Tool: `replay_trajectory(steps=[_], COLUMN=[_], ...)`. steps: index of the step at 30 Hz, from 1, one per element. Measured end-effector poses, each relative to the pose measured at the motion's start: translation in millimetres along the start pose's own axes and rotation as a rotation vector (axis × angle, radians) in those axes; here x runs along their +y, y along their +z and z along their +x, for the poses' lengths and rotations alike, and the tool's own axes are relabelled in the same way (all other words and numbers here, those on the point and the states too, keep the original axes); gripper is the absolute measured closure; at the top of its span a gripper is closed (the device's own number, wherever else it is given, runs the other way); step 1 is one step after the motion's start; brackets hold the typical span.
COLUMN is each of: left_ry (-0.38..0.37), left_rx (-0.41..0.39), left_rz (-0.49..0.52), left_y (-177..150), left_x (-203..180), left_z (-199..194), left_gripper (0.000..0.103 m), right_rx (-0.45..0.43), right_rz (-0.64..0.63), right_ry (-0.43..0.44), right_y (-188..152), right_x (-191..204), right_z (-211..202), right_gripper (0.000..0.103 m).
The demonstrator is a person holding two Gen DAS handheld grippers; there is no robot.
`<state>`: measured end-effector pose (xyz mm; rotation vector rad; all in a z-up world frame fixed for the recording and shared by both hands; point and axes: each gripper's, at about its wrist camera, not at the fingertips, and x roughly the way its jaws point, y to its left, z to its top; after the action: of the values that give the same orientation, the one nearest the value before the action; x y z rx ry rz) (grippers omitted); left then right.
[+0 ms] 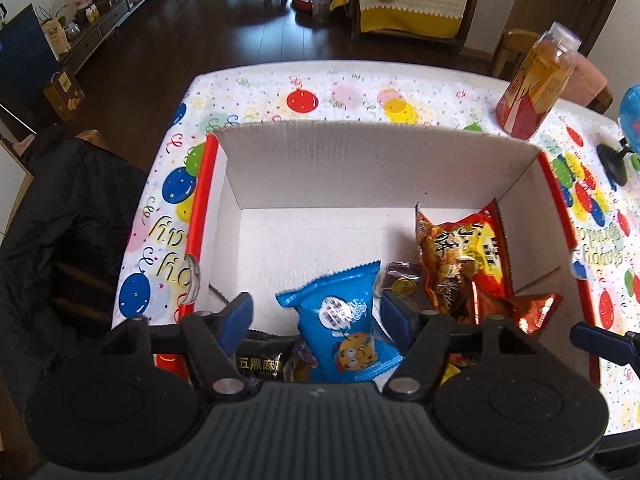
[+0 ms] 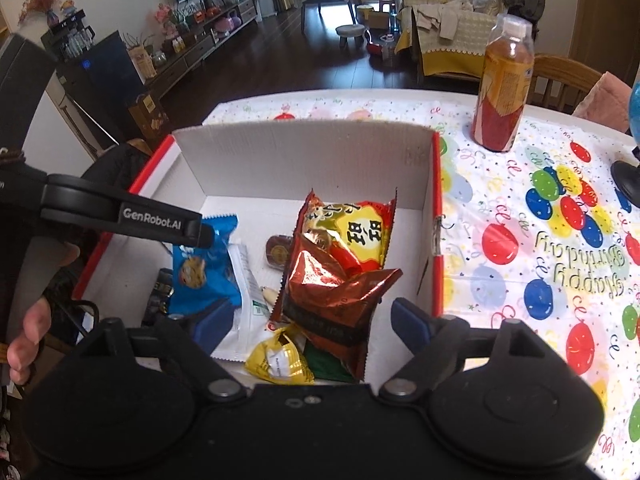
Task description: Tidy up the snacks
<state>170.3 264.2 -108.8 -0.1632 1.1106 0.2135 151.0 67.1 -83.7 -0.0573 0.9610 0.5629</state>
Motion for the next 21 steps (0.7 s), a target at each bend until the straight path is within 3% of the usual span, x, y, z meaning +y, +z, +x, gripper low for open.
replay_trajectory(steps=[10, 21], left_ry=[-0.019, -0.015], left_rx=[-0.076, -0.181], left_rz=[-0.007, -0.011], left_y=[-17.7, -47.9], left_x=[2.2, 15.5], left_z=[-40.8, -87.1], left_gripper=[0.022, 0.014], right_rx=[-0.078, -0.201], right_rz=[0.016, 0.051], right_ry=[-0.005, 0.032], right_y=[-6.6, -21.2], right_x=[-1.7, -3.1], right_z=[-34.4, -76.3], right_gripper=[0.0, 0.0])
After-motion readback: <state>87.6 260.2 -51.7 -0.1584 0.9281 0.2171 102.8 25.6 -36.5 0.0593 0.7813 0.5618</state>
